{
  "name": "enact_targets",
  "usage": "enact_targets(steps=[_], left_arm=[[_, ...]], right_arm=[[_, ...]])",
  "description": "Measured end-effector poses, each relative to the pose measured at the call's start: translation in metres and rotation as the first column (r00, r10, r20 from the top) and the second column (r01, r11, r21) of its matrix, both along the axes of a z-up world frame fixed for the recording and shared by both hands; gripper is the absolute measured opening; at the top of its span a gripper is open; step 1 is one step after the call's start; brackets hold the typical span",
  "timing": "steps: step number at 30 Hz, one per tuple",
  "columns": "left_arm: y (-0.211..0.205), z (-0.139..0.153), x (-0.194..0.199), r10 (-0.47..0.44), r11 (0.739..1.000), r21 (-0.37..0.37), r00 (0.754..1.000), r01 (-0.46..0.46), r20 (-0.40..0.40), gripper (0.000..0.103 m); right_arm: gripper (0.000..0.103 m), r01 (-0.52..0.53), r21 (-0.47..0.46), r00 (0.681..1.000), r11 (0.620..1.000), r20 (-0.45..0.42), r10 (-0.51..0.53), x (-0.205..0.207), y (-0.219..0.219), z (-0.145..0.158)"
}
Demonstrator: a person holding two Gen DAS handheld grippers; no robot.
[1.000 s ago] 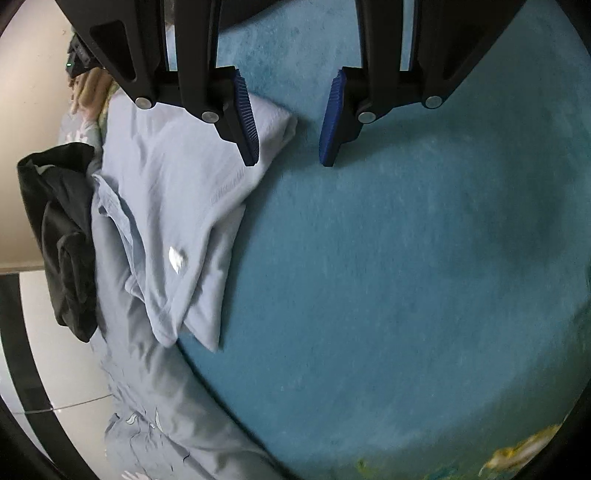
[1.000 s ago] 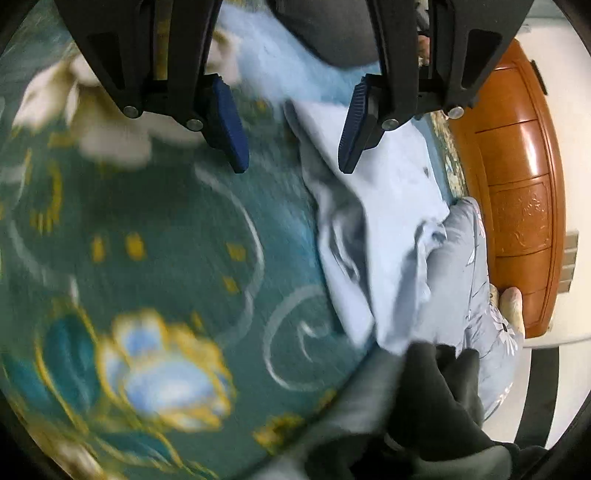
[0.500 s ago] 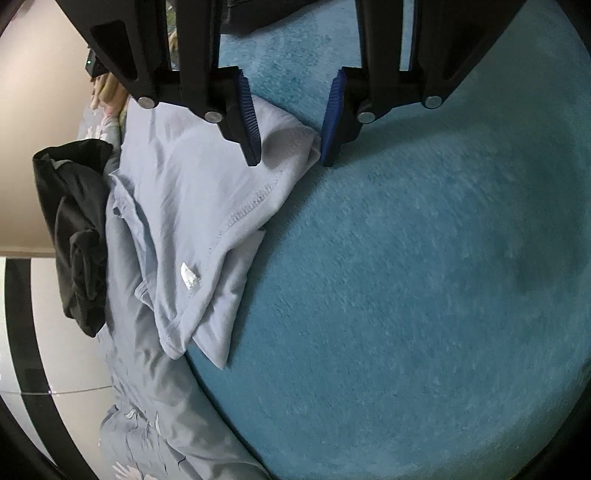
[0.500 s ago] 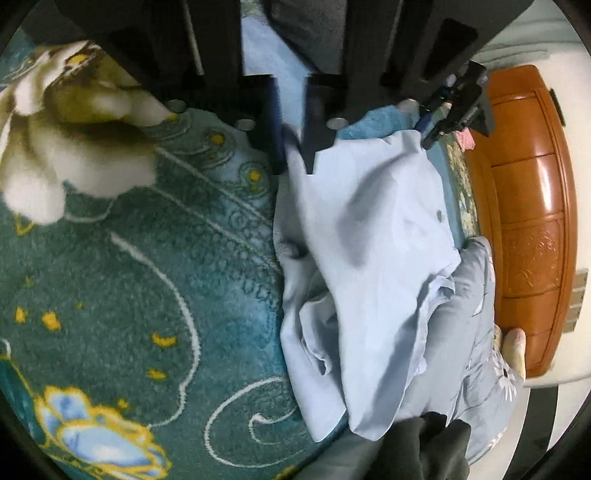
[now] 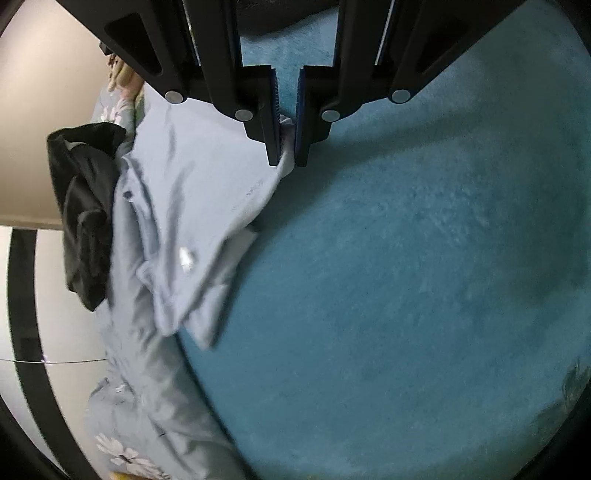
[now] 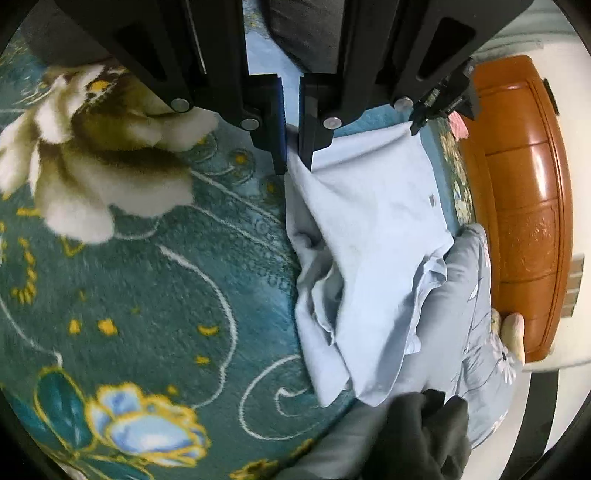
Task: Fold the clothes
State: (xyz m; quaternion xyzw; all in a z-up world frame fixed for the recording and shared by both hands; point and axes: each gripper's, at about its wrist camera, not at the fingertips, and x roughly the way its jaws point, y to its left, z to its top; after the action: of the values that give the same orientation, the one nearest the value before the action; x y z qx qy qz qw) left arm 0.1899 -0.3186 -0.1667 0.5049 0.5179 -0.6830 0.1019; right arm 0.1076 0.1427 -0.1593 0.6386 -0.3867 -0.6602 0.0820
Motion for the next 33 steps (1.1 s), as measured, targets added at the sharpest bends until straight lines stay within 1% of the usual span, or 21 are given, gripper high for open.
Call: enact_targets(steps=[2,4,7,10,11,13,16,18,21,22,23,25,27,30,33], left_arm=[[-0.001,0.018,-0.003,-0.021,0.999,-0.028,0.999,0.020,-0.032,0.007],[-0.001,0.026,-0.003,-0.032,0.999,-0.035,0.998,0.030,-0.045,0.007],[-0.002,0.014,-0.005,-0.037,0.999,-0.028,0.999,0.037,-0.006,0.007],[-0.004,-0.003,-0.003,-0.015,1.000,0.012,1.000,0.014,0.024,0.008],[-0.004,-0.006,-0.002,-0.007,1.000,0.024,1.000,0.007,0.030,0.011],[-0.009,-0.003,0.007,-0.005,1.000,0.021,1.000,0.005,0.030,0.011],[-0.017,0.009,0.011,-0.024,0.999,-0.023,0.999,0.025,0.036,0.012],[-0.024,0.018,0.015,-0.031,0.996,-0.079,0.999,0.035,0.043,0.013],[-0.030,0.032,0.010,-0.054,0.987,-0.151,0.998,0.057,0.023,0.014],[-0.029,0.036,0.003,-0.072,0.982,-0.174,0.997,0.073,0.015,0.018],[-0.028,0.041,-0.008,-0.097,0.975,-0.200,0.995,0.096,0.008,0.026],[-0.022,0.047,-0.034,-0.148,0.956,-0.254,0.989,0.143,0.000,0.036],[-0.015,0.050,-0.061,-0.189,0.941,-0.288,0.982,0.180,-0.002,0.037],[-0.002,0.055,-0.105,-0.256,0.913,-0.333,0.967,0.234,-0.022,0.037],[0.019,0.058,-0.145,-0.374,0.860,-0.385,0.927,0.335,-0.028,0.037]], right_arm=[[0.005,-0.012,-0.006,1.000,1.000,-0.026,0.012,-0.001,-0.002,0.011],[0.005,-0.024,-0.008,0.999,1.000,-0.049,0.024,-0.002,-0.003,0.020],[0.005,-0.031,0.004,0.999,1.000,-0.040,0.031,-0.002,-0.003,0.017],[0.005,-0.021,-0.001,1.000,1.000,-0.005,0.021,-0.001,-0.004,0.005],[0.005,-0.021,0.000,1.000,1.000,0.003,0.021,-0.001,-0.005,0.002],[0.006,-0.015,-0.004,1.000,1.000,0.014,0.015,-0.001,-0.005,-0.002],[0.007,-0.008,-0.018,1.000,1.000,0.012,0.008,0.002,0.000,0.000],[0.007,-0.013,0.011,1.000,1.000,0.006,0.013,0.004,0.007,0.006],[0.007,0.013,0.076,1.000,0.997,-0.018,-0.012,0.005,0.025,0.019],[0.008,0.014,0.103,0.999,0.995,-0.032,-0.011,0.000,0.027,0.024],[0.008,0.013,0.132,0.999,0.991,-0.049,-0.007,-0.008,0.028,0.029],[0.009,0.008,0.182,0.997,0.983,-0.082,0.007,-0.023,0.028,0.039],[0.009,-0.029,0.216,0.991,0.976,-0.120,0.056,-0.046,0.014,0.046],[0.021,-0.117,0.245,0.973,0.962,-0.167,0.161,-0.082,-0.020,0.050],[0.022,-0.206,0.275,0.943,0.939,-0.201,0.266,-0.110,-0.053,0.051]])
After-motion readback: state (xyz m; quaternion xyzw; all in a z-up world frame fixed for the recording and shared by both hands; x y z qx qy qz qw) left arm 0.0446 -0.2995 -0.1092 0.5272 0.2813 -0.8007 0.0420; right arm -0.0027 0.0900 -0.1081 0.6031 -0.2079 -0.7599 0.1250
